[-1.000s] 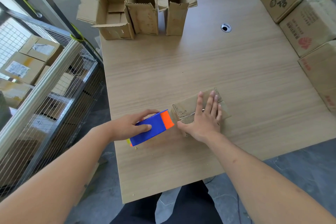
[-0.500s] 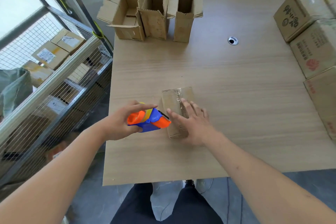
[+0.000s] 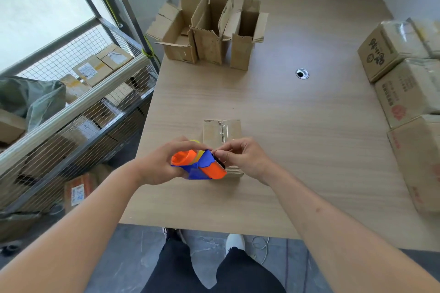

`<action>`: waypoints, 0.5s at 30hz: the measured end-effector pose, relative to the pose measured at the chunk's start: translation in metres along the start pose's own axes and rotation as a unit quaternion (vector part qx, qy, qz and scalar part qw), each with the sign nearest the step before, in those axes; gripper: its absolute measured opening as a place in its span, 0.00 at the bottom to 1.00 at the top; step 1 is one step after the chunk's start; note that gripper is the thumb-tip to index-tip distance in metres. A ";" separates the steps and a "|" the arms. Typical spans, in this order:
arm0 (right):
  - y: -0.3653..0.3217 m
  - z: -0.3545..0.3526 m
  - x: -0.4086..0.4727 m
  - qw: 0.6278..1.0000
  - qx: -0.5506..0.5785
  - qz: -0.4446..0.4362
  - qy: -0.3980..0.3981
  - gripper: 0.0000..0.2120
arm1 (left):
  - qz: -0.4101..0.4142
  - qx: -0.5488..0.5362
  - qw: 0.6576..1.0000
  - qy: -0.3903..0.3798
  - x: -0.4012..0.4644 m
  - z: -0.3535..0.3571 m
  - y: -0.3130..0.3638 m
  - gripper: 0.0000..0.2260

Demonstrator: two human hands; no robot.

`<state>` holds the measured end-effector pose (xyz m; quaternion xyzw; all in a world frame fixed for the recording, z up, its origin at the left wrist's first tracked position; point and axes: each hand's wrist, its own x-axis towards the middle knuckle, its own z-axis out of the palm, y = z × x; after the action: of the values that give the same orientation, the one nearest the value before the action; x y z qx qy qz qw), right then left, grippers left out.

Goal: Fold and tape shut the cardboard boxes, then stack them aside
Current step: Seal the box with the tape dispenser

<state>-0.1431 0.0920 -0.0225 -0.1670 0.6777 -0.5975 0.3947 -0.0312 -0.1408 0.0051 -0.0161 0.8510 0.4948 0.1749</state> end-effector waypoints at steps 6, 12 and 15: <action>-0.013 -0.008 -0.010 0.999 0.000 -0.019 0.050 0.03 | -0.016 -0.011 1.000 -0.022 -0.003 0.001 0.020 0.37; 0.003 -0.006 -0.010 0.986 0.006 0.050 0.160 0.09 | -0.022 -0.024 0.998 -0.059 -0.009 0.014 0.026 0.26; 0.024 -0.003 -0.018 0.983 0.031 0.085 0.162 0.04 | -0.045 0.007 0.995 -0.087 -0.014 0.013 0.018 0.27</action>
<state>-0.1286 0.1122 -0.0389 0.0029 0.7255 -0.6015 0.3343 -0.0180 -0.1228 0.0183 -0.0099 0.8348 0.4797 0.2701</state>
